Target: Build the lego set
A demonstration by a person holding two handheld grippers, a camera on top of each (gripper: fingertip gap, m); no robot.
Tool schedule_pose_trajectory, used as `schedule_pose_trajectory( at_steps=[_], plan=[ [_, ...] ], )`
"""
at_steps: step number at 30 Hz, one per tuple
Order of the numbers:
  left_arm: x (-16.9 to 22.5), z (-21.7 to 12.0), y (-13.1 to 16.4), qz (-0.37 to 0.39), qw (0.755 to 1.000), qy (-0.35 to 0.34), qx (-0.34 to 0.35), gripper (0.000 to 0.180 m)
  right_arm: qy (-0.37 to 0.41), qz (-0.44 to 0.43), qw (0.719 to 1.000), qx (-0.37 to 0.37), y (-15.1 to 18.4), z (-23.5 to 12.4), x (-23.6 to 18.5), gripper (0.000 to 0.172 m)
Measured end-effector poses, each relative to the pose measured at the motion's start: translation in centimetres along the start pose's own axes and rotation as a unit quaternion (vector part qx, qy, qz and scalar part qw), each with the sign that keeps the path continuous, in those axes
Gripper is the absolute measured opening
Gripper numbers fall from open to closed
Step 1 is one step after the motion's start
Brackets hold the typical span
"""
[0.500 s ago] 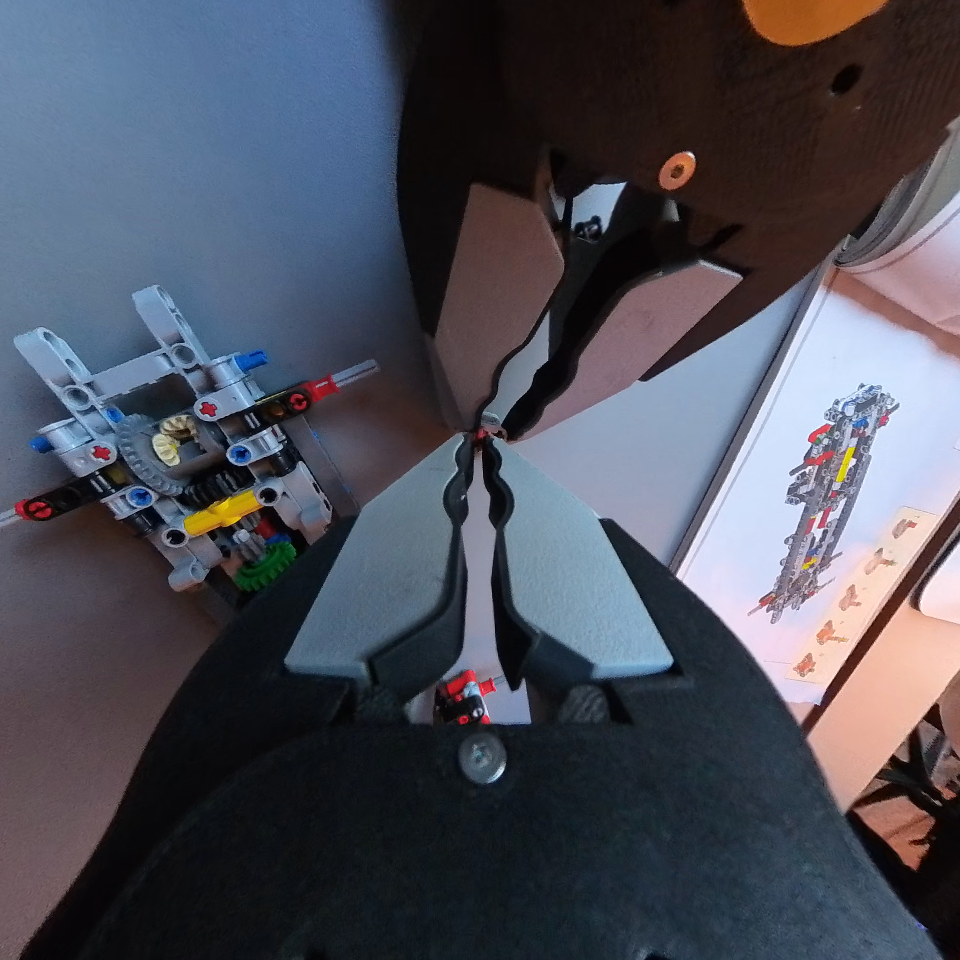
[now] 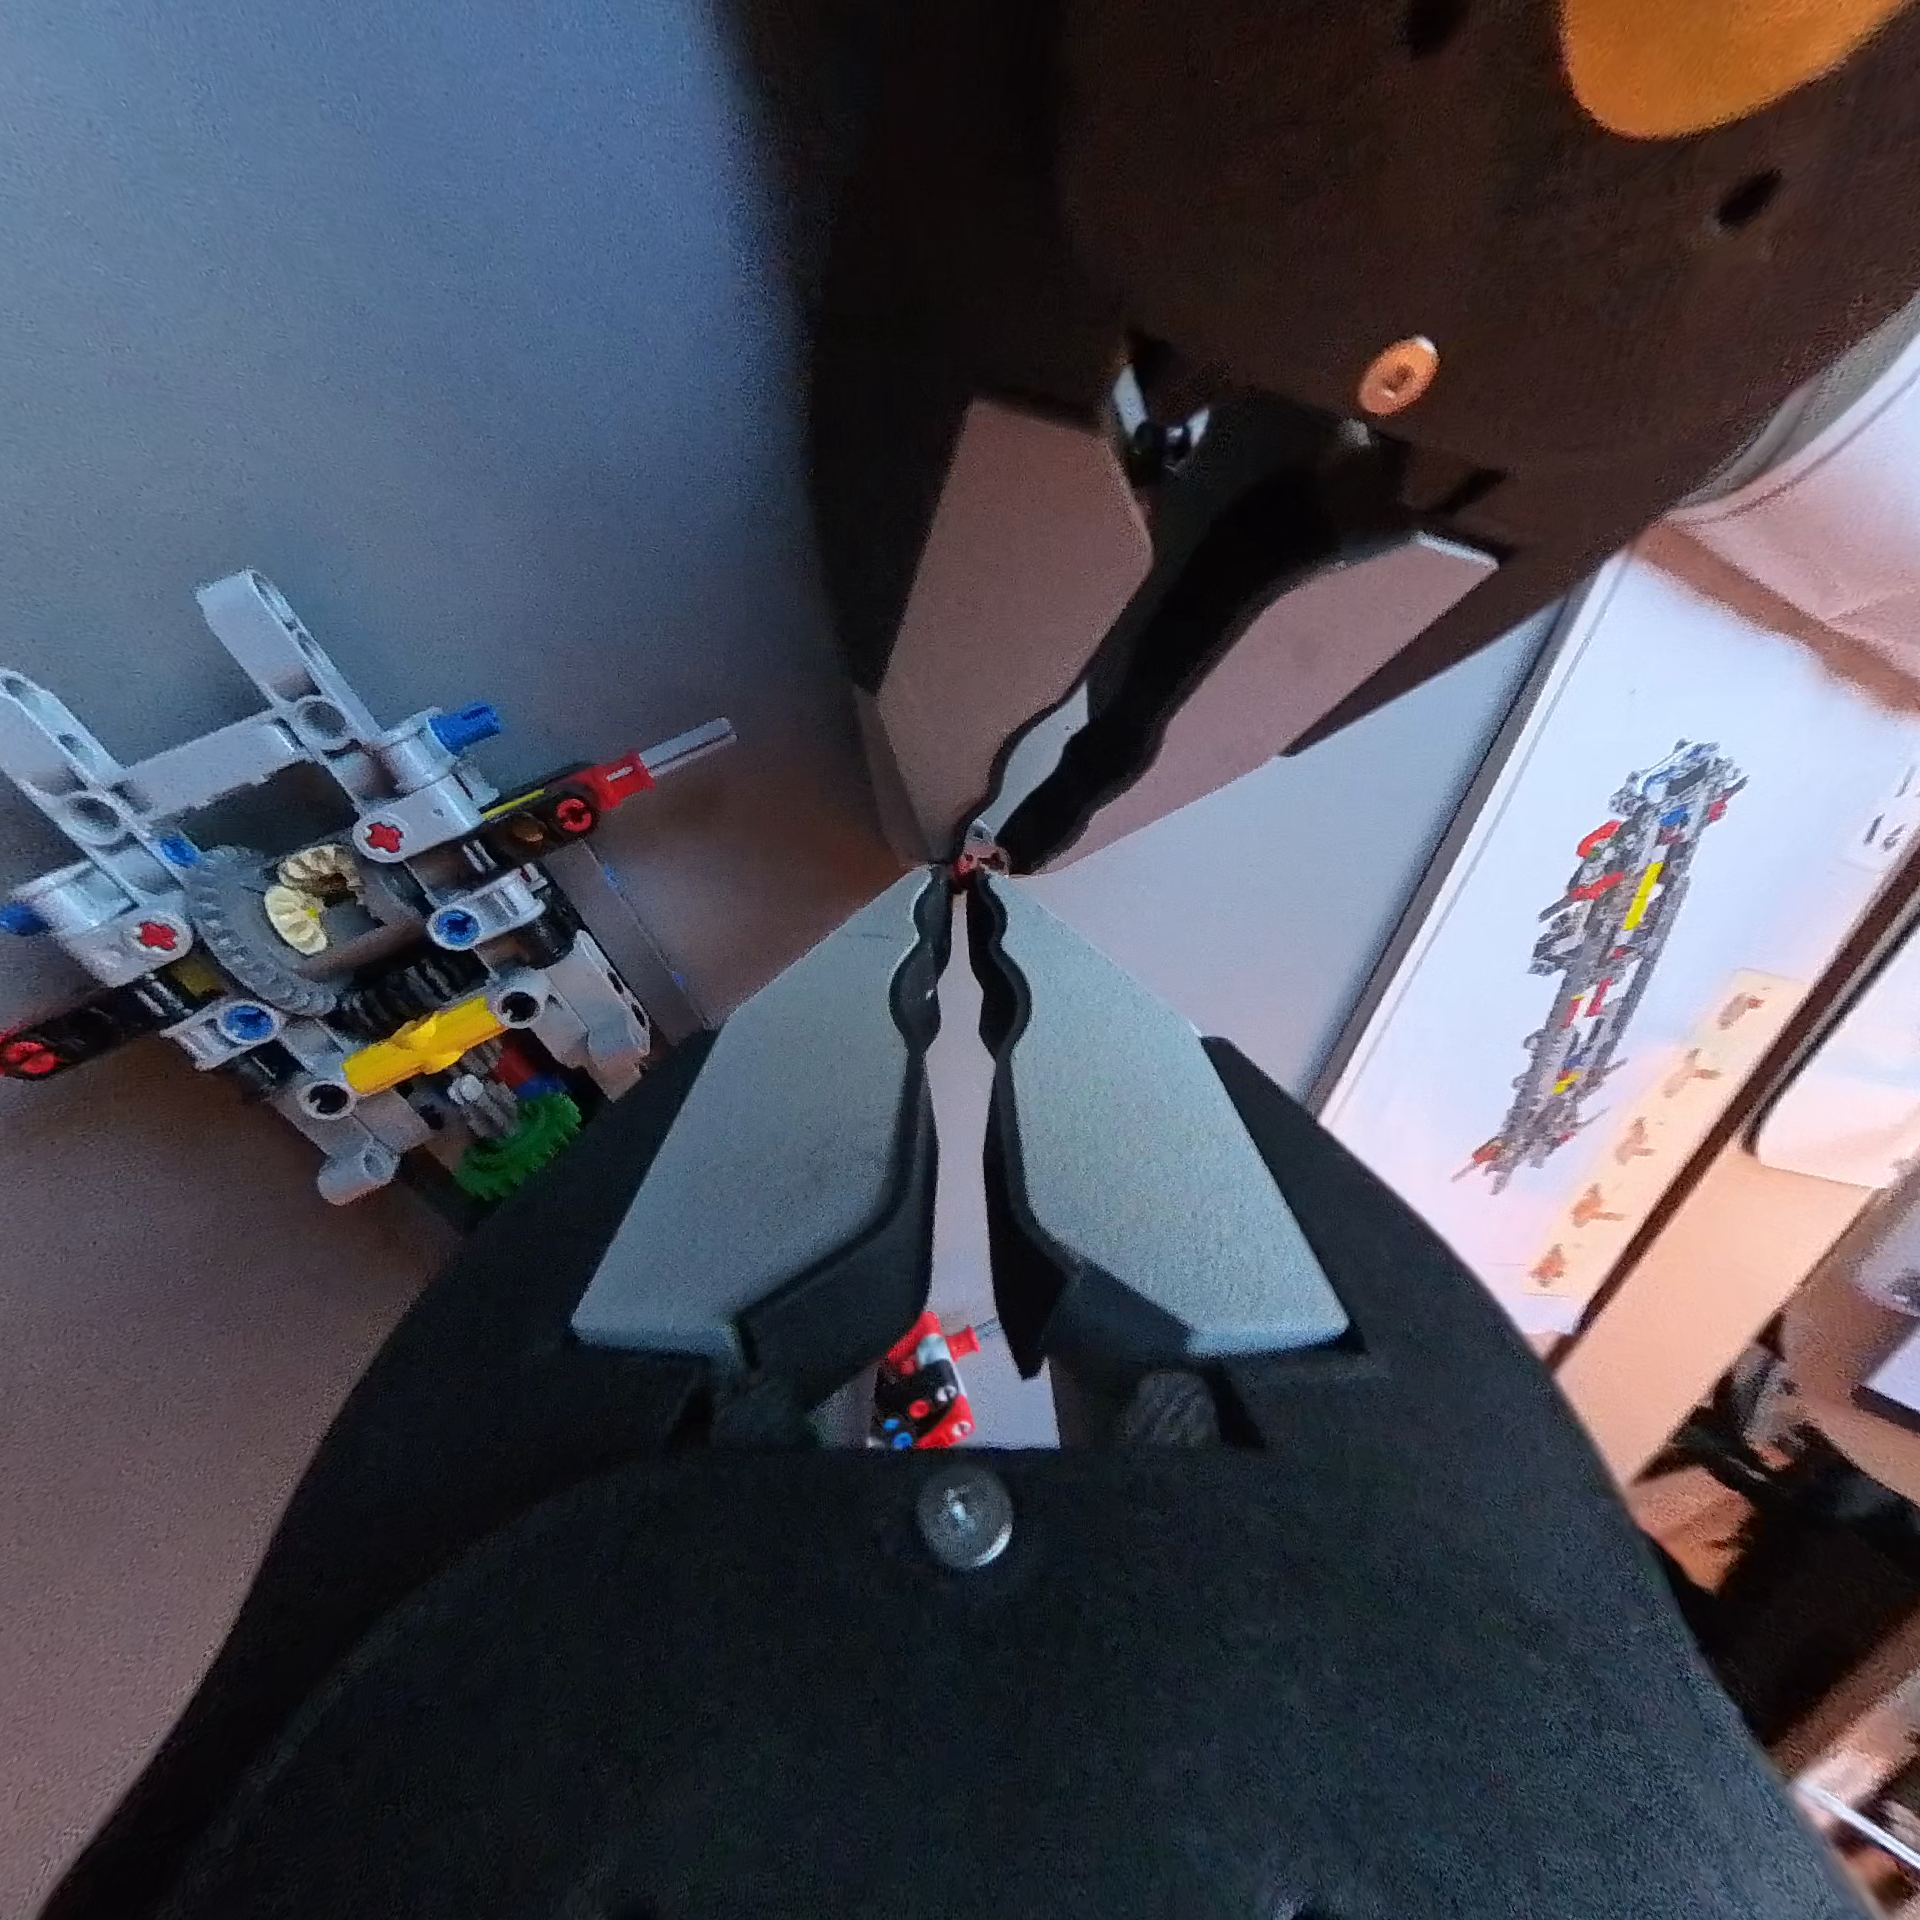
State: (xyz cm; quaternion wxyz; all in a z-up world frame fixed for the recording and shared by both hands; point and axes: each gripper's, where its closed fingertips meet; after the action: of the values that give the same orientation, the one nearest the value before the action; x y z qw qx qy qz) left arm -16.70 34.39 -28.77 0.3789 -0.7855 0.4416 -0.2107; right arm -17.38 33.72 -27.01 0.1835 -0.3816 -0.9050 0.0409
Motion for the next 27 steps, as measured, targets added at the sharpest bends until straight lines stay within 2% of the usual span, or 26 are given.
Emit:
schedule_pose_trajectory(
  at_steps=[3,11,22,27],
  plan=[
    [-0.02,-0.01,0.01,-0.001,1.0,0.0,0.0,0.014,-0.006,-0.01,1.0,-0.013,0.01,0.02,0.04,0.0],
    [-0.04,-0.01,0.02,-0.003,1.0,-0.001,0.0,0.014,-0.011,0.038,0.999,0.003,-0.05,-0.01,0.03,0.0],
    [-0.05,-0.05,0.03,-0.004,1.0,0.0,0.0,0.014,-0.027,0.077,0.995,0.057,-0.18,-0.05,0.02,0.0],
    [-0.05,-0.04,0.04,-0.005,1.0,0.001,0.001,0.014,-0.007,0.058,0.993,0.104,-0.28,-0.06,0.13,0.0]
  ],
)
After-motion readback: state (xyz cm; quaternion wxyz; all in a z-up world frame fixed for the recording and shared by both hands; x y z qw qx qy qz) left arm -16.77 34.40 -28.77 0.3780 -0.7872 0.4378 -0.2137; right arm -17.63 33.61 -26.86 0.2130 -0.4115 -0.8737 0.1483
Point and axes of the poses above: each gripper's, where its closed fingertips meet, z out along the fingers, y out of its underside, x = y × z across the jaws, and after that the axes turned 5 degrees about x, right-handed
